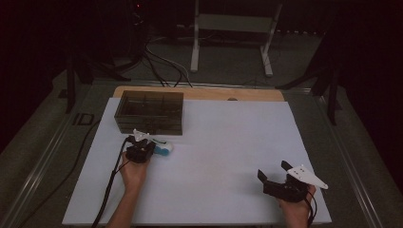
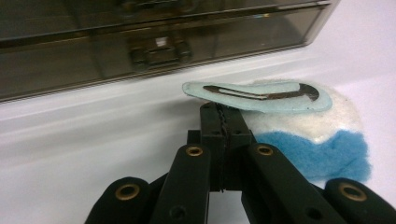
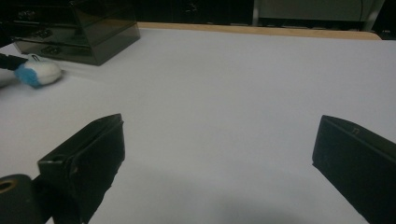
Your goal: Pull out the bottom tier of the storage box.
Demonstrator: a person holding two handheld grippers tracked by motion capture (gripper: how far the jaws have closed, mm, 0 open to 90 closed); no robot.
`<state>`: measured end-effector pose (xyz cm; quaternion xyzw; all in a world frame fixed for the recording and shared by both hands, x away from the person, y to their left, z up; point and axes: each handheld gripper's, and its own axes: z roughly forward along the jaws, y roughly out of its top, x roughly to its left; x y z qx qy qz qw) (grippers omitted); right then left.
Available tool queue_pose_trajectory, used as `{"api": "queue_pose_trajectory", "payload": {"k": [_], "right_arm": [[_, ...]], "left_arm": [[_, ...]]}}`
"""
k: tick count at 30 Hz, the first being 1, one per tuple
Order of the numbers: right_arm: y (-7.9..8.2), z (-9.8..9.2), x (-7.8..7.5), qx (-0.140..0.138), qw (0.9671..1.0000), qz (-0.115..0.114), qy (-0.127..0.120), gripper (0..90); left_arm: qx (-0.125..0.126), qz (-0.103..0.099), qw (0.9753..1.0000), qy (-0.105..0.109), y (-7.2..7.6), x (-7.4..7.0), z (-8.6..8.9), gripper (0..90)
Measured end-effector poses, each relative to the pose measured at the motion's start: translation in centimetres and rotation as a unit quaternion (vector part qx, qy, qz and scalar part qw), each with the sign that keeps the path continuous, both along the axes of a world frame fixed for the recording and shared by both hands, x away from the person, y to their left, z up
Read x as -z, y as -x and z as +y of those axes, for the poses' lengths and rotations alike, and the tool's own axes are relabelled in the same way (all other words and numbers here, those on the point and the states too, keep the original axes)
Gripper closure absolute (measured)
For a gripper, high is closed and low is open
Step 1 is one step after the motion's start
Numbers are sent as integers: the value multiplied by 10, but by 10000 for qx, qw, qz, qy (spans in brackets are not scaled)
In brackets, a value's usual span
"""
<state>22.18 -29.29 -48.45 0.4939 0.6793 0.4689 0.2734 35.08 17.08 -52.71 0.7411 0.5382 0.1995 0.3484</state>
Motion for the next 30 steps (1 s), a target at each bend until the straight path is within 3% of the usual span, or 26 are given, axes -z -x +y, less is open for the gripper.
{"api": "queue_pose_trajectory", "payload": {"k": [7, 12, 15, 20, 26, 30], "right_arm": [[0, 1, 0, -20, 10000, 1, 22, 25], [1, -1, -1, -8, 10000, -18, -3, 25], [1, -1, -1, -5, 10000, -13, -16, 25], [1, -1, -1, -19, 10000, -21, 2, 25], [1, 0, -1, -16, 10000, -8, -14, 25], [1, 0, -1, -19, 10000, -13, -7, 25]], "left_arm": [[107, -14, 9999, 49, -2, 0, -19, 900], [-2, -44, 10000, 0, -2, 0, -18, 871], [-89, -80, 9999, -23, -3, -1, -17, 788], [-434, -221, 9988, -91, -5, -4, -10, 517], [-777, -307, 9963, -177, -10, -6, -1, 285], [-1005, -285, 9943, -211, -14, -4, 4, 182]]}}
